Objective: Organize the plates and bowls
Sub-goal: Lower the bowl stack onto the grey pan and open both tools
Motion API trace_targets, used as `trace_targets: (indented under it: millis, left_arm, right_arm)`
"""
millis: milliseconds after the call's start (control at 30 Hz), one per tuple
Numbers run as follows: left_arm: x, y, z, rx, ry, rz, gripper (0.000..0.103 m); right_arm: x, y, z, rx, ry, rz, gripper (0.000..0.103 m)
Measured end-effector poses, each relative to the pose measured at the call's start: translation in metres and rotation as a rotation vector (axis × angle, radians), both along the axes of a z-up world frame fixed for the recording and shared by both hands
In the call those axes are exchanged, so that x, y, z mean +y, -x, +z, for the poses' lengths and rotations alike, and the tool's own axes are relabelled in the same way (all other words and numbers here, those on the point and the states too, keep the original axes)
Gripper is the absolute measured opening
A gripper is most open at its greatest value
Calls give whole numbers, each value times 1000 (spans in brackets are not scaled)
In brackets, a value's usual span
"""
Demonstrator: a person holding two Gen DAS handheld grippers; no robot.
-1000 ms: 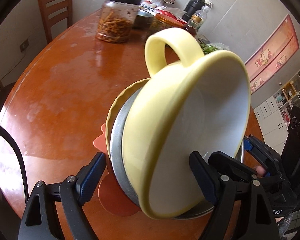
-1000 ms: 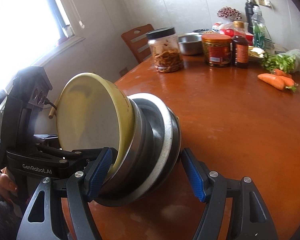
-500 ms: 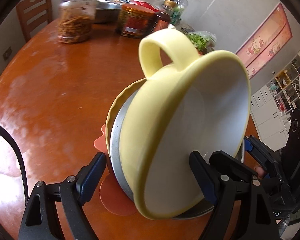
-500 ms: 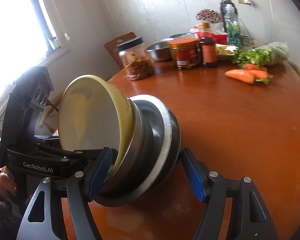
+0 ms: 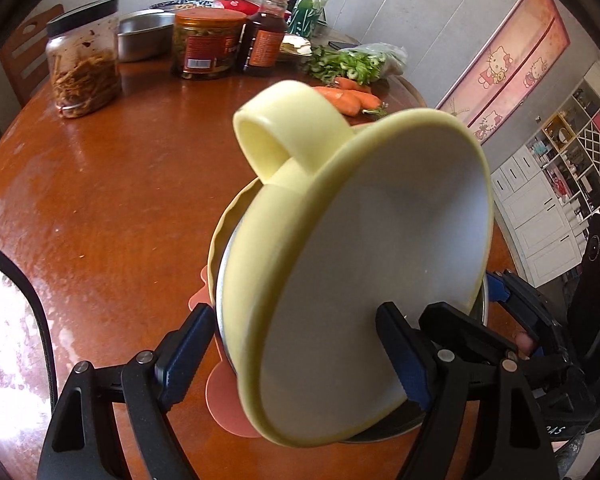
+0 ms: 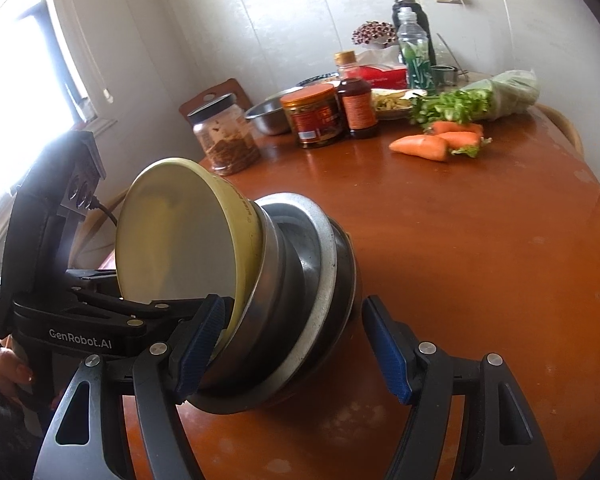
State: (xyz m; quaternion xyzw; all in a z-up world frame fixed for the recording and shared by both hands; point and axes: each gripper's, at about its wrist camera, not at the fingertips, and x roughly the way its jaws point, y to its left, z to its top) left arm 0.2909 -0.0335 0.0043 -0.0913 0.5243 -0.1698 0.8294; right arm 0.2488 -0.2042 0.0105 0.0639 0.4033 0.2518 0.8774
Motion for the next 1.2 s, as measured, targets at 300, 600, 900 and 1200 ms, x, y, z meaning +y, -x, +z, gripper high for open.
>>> trace_targets:
  millis: [300, 600, 900, 1200]
  left_arm:
    - [-8, -2, 0, -9, -11, -5, 82]
    - [-7, -1, 1, -12, -4, -5, 82]
    - [1, 5, 7, -31, 4, 11, 82]
    - [10, 15, 12, -56, -19, 31, 82]
  right_arm:
    - [-8, 3, 2, -1, 1, -25, 73]
    - [-8, 5, 3, 2, 7, -35, 73]
    - [-6, 6, 5, 2, 11, -38, 73]
    - [-3, 10, 8, 1, 15, -51, 73]
